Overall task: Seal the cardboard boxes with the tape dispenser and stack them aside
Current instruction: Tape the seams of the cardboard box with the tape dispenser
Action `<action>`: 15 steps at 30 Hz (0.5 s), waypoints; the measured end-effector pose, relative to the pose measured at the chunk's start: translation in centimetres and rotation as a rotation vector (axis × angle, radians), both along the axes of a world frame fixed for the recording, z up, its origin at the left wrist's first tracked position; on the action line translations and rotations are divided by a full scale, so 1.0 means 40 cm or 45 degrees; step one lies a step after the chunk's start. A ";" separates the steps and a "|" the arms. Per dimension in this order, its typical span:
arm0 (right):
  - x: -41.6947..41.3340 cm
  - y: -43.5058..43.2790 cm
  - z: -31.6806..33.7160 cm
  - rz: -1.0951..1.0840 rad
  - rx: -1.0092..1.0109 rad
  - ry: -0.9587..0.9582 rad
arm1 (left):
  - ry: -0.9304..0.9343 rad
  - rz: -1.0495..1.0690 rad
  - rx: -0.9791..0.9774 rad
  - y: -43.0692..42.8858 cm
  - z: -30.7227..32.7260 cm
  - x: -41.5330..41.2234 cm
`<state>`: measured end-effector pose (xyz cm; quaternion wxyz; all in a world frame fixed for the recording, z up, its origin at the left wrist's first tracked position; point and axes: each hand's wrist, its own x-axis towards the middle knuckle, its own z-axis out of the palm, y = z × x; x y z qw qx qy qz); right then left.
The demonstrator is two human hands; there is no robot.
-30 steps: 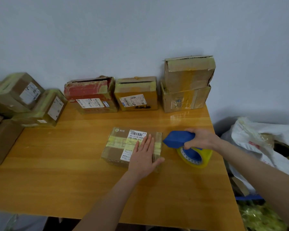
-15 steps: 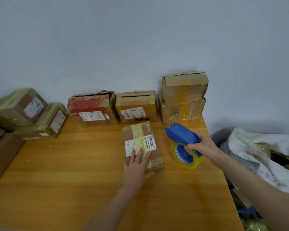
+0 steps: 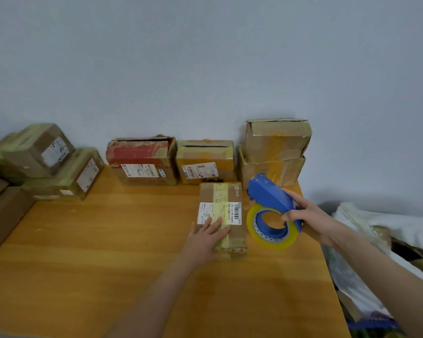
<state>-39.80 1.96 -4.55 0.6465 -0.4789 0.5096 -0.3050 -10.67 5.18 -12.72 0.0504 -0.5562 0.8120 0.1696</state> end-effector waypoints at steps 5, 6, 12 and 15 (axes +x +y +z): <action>0.007 0.004 0.031 0.055 -0.032 -0.024 | 1.115 0.720 0.126 -0.019 0.132 -0.040; 0.010 0.006 0.037 0.083 -0.041 -0.021 | 1.339 0.854 0.278 -0.025 0.161 -0.052; 0.030 0.022 0.051 0.226 -0.055 0.009 | 1.693 1.155 0.690 -0.038 0.248 -0.082; 0.036 0.026 0.055 0.283 -0.106 0.085 | 1.681 1.195 0.704 -0.041 0.248 -0.066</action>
